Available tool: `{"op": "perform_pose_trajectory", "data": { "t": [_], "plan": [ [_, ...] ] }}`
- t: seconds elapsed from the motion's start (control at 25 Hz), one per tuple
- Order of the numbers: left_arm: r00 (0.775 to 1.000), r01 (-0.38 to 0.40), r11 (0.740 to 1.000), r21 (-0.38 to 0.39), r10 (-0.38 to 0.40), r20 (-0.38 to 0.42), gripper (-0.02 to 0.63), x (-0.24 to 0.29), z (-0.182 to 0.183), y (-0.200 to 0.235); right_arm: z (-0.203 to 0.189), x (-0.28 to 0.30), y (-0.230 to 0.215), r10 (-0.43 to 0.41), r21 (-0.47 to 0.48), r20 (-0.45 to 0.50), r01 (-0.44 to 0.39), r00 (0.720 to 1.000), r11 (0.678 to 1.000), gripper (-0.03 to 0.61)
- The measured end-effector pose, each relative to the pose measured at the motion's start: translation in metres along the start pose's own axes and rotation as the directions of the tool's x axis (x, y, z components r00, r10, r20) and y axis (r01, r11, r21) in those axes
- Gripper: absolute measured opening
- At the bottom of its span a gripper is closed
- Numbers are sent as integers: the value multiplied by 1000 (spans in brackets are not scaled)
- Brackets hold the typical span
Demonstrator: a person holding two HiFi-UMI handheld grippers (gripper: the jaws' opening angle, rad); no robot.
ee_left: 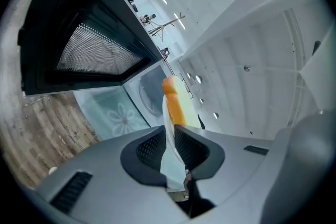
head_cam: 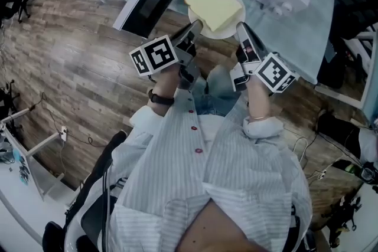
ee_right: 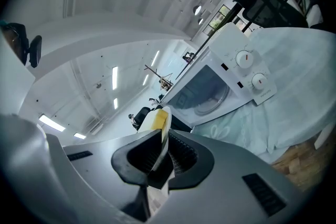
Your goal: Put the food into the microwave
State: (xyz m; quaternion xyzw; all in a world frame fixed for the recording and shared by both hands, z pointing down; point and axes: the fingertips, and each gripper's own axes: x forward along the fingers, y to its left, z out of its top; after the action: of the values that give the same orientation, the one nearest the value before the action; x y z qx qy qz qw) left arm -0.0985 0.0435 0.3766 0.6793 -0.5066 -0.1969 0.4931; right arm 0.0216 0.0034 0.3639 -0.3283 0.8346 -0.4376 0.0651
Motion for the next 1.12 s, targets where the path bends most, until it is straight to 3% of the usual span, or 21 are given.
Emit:
{"op": "perform_pose_trajectory", "data": {
  "t": [0.56,1.12],
  "plan": [
    [1000,-22,999,-23,22,-1,49,77,26,0,56,43,-47,-10,31,-40,11,999,999,55],
    [996,-64,997,-49,67,61,49,90,40,4,71,69,-51,39,13,-122,-38,992,999,55]
  ]
}}
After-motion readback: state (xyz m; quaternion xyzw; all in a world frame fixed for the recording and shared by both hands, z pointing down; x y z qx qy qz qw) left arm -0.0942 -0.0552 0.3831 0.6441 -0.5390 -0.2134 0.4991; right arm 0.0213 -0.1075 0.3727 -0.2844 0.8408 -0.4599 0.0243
